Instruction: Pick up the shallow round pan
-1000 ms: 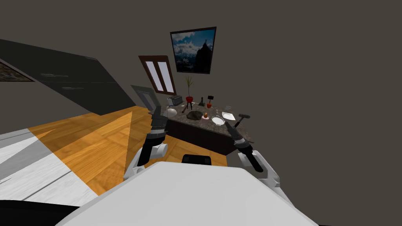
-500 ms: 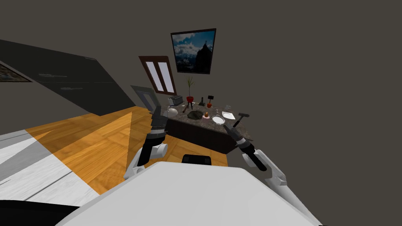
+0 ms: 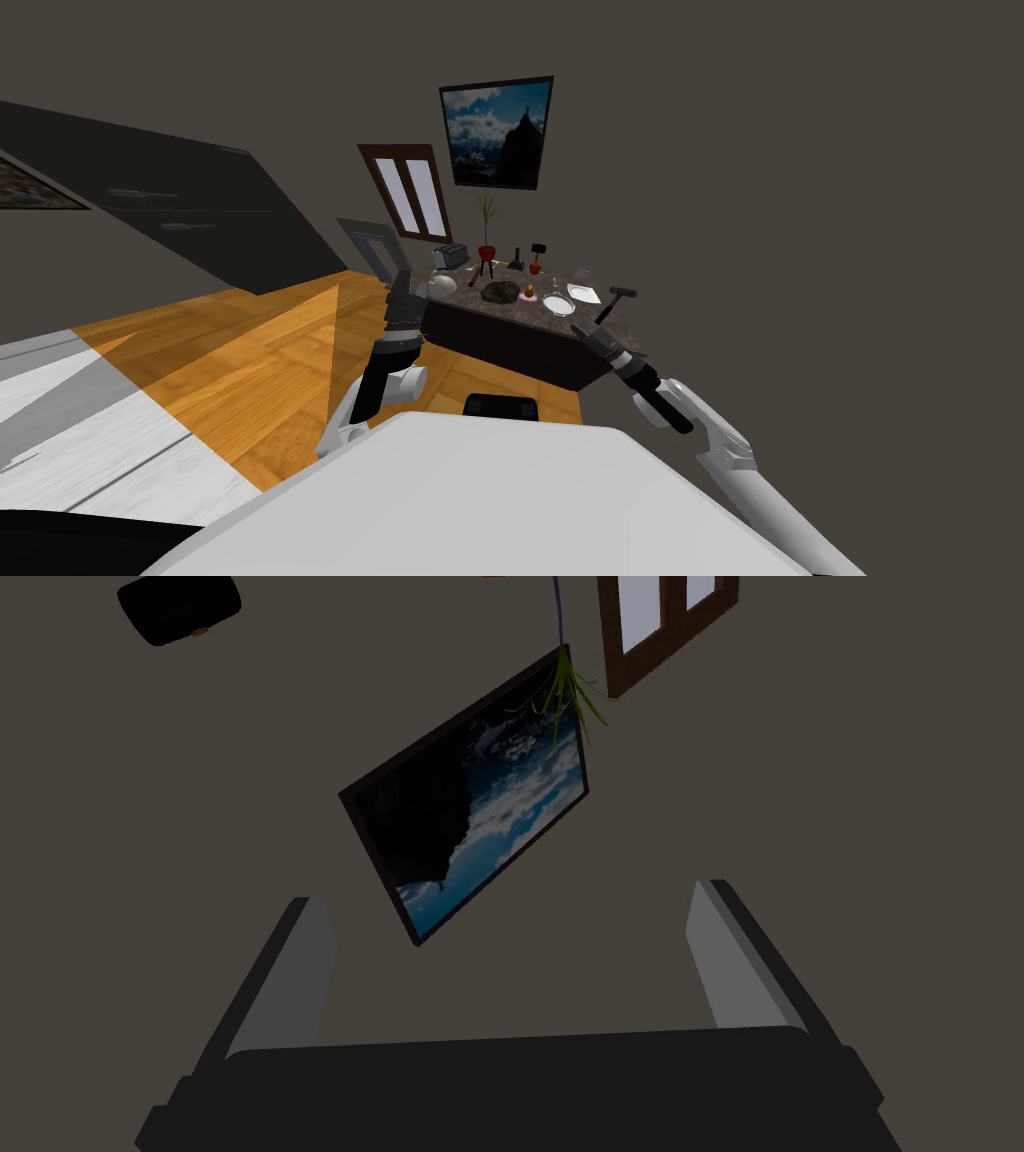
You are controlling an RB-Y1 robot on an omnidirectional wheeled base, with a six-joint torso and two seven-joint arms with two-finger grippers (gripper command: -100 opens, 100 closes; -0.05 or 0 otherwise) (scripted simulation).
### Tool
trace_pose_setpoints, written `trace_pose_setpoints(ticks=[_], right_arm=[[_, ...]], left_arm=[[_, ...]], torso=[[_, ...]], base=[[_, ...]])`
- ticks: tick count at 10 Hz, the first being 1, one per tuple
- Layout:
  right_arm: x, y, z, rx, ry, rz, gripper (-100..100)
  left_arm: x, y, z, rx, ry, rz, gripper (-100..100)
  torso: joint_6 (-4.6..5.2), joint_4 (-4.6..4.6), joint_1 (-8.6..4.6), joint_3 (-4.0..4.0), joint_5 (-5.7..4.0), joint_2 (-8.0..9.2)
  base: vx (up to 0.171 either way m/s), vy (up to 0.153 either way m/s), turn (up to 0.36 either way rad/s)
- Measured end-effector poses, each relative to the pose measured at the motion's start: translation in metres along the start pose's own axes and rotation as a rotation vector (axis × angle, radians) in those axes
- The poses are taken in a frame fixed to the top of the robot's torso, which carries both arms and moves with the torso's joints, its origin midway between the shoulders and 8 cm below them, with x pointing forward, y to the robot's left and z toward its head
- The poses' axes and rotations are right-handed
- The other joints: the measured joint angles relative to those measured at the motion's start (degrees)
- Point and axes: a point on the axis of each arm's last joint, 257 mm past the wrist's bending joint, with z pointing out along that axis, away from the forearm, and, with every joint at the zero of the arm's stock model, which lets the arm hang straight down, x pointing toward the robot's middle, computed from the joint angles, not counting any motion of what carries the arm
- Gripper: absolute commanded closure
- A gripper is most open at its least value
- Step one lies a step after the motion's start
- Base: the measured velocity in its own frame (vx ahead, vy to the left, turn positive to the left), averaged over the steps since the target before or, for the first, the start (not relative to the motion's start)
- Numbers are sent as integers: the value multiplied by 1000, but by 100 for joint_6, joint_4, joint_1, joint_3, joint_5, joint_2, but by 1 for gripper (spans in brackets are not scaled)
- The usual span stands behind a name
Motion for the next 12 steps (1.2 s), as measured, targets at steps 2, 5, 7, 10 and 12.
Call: trace_pose_setpoints(ticks=[2,5,7,10,12], right_arm=[[15,-19,-8,18,73,-85,-100],[31,-47,-26,49,189,-220,-100],[39,-70,-38,68,262,-306,-100],[48,-112,-70,103,395,-457,-100],[51,-132,-89,118,475,-553,-100]], left_arm=[[0,0,0,0,0,0,0],[0,0,0,0,0,0,0],[0,0,0,0,0,0,0],[0,0,0,0,0,0,0],[0,0,0,0,0,0,0]], torso=[[0,0,1,0,0,0],[-1,0,1,-1,0,-1],[-1,-2,6,-4,1,-7],[-2,-3,11,-7,2,-12],[-1,-2,9,-5,2,-9]], base=[[-17,49,26],[-13,42,34],[3,58,45],[10,65,86],[7,54,71]])
